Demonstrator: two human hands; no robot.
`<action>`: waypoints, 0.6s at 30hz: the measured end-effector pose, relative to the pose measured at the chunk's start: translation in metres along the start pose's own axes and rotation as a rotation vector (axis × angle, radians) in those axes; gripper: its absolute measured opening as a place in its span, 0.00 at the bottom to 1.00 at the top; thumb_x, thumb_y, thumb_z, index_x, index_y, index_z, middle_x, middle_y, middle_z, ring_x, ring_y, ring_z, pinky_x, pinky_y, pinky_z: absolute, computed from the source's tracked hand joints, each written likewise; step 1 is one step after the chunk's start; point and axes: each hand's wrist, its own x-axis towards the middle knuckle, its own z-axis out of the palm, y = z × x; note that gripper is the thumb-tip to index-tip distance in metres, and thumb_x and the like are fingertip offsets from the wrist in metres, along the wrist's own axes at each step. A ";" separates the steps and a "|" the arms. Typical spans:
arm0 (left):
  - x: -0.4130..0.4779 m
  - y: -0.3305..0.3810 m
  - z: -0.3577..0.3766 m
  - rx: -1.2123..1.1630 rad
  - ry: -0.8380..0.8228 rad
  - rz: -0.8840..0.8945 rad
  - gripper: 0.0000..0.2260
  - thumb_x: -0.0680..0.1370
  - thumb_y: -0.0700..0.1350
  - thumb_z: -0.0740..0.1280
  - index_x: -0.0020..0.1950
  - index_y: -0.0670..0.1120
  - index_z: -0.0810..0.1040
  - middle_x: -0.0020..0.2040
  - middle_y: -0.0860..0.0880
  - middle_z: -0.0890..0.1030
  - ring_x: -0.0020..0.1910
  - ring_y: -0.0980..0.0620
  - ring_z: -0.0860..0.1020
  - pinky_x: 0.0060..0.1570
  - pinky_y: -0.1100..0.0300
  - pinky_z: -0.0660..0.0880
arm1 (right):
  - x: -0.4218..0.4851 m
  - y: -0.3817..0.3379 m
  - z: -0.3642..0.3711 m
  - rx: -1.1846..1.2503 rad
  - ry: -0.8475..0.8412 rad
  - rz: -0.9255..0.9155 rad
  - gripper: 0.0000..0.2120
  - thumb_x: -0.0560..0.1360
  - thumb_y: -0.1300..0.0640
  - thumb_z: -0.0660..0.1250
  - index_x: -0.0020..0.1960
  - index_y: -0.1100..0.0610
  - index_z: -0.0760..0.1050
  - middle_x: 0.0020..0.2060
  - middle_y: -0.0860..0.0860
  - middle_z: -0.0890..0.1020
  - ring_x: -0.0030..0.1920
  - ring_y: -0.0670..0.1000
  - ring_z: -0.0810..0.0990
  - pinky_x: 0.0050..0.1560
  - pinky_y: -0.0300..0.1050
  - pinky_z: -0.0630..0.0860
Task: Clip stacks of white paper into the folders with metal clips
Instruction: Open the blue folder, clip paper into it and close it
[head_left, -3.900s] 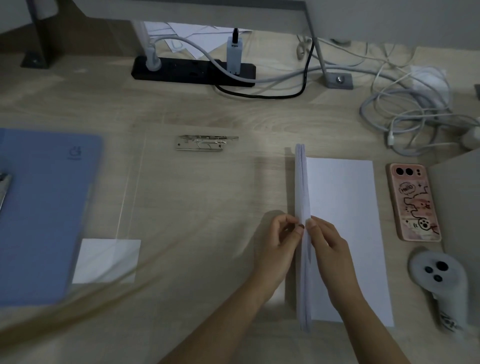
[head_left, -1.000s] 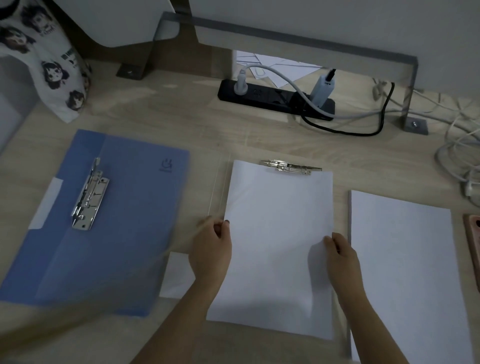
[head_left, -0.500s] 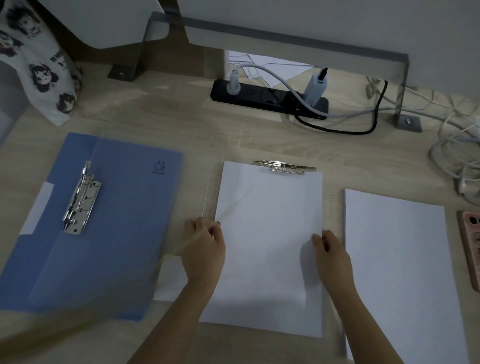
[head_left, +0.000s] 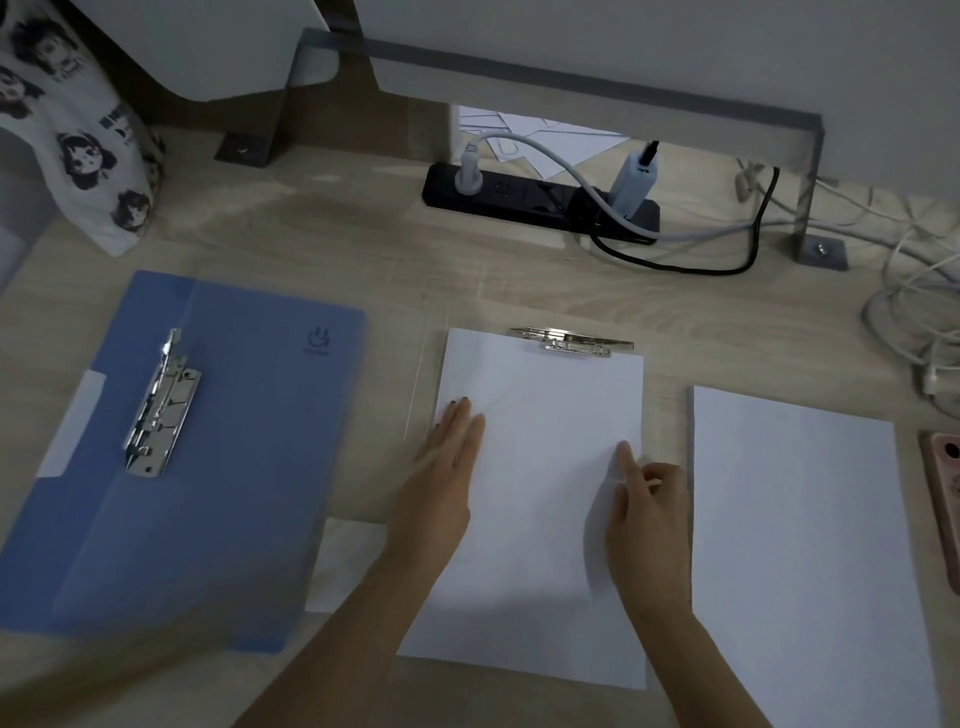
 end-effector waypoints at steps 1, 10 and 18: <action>0.001 0.000 0.001 0.005 -0.019 0.016 0.33 0.61 0.27 0.72 0.66 0.37 0.72 0.68 0.40 0.73 0.67 0.44 0.71 0.54 0.57 0.78 | 0.000 0.001 0.000 -0.007 0.012 -0.025 0.11 0.79 0.59 0.57 0.59 0.60 0.72 0.47 0.56 0.73 0.42 0.52 0.73 0.51 0.52 0.76; -0.003 -0.002 0.015 0.144 -0.103 -0.002 0.33 0.79 0.62 0.45 0.75 0.39 0.53 0.77 0.42 0.55 0.76 0.48 0.51 0.72 0.54 0.50 | 0.033 -0.030 -0.023 0.190 0.012 0.071 0.17 0.76 0.63 0.61 0.64 0.60 0.70 0.59 0.58 0.71 0.52 0.56 0.76 0.54 0.47 0.72; -0.005 -0.003 0.015 0.082 -0.105 -0.006 0.33 0.79 0.61 0.48 0.75 0.39 0.54 0.77 0.43 0.55 0.77 0.49 0.52 0.73 0.54 0.52 | 0.097 -0.074 -0.034 0.977 -0.051 0.412 0.24 0.76 0.65 0.60 0.71 0.60 0.63 0.59 0.52 0.75 0.55 0.47 0.77 0.66 0.42 0.68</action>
